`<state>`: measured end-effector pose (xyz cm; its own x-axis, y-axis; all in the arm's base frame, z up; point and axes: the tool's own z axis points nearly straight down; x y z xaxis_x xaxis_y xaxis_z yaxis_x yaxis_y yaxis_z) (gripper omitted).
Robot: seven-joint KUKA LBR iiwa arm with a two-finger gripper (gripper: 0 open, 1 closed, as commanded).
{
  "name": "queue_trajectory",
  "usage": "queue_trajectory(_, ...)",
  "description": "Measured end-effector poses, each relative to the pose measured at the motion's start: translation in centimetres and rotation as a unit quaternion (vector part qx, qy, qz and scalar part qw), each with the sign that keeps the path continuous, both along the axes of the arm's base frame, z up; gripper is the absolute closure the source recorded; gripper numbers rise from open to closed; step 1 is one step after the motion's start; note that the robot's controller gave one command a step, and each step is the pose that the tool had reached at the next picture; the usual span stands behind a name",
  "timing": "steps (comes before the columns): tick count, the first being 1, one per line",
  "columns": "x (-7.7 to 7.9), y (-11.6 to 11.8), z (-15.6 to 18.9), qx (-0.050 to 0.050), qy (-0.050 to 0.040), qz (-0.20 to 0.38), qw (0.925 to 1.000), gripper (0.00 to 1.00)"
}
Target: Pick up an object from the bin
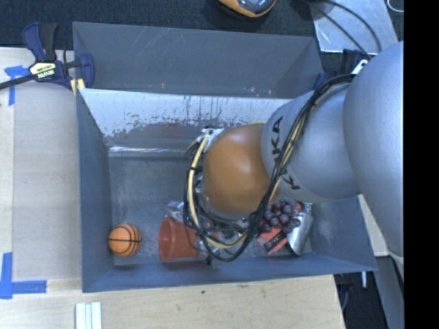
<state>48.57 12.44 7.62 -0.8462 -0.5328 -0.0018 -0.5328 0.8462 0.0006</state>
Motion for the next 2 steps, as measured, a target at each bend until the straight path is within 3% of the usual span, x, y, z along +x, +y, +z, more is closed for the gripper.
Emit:
queue_trajectory(1,1.21,-3.44,0.03,0.005,-0.0026,-0.255,0.9670,1.00)
queue_trajectory(2,1.21,-3.44,0.03,0.005,-0.0026,-0.255,0.9670,1.00)
